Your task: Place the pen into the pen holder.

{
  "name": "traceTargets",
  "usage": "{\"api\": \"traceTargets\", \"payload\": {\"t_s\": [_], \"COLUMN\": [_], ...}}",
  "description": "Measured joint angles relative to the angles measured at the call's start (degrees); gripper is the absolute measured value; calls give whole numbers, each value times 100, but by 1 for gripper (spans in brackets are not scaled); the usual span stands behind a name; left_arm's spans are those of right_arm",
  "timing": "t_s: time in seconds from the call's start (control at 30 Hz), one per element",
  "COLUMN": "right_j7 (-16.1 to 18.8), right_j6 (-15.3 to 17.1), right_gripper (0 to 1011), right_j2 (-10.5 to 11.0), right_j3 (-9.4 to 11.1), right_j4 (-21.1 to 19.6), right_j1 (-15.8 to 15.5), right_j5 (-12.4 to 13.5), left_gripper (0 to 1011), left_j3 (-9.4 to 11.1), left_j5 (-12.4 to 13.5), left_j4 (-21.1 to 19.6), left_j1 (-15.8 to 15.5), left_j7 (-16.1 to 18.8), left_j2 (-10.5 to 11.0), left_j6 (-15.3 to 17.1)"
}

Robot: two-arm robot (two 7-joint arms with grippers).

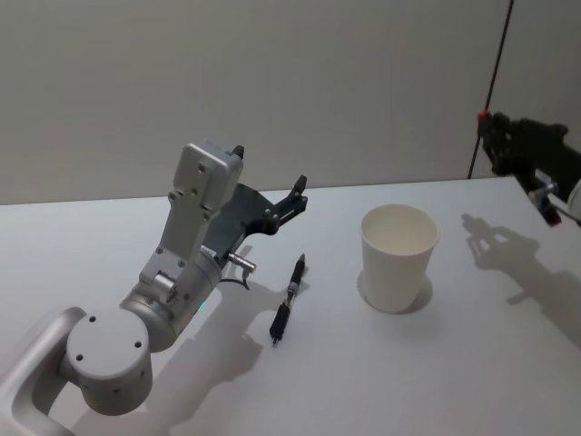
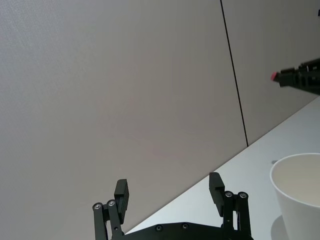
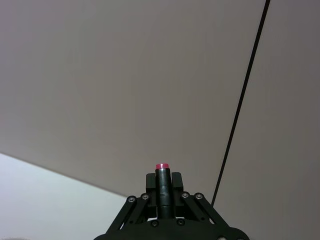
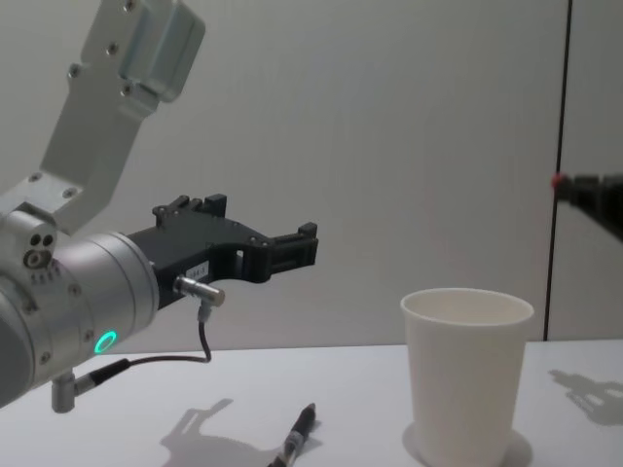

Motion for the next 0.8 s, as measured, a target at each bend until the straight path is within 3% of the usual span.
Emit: {"api": "traceTargets", "payload": {"t_s": [0.4, 0.8], "right_j7": [-9, 241], "right_j6": [-729, -901], "right_gripper": [175, 175], "right_j2": [-62, -306], "right_j3": [53, -184], "right_j4": [-101, -31], "right_j1": [113, 136], "right_j5": [163, 205], "left_gripper": [1001, 1001], "left_j3": [0, 0], "left_j5": [0, 0], "left_j4": [0, 0], "left_j1": [0, 0], "left_j7": [0, 0], "left_j2": [0, 0], "left_j6": [0, 0]}}
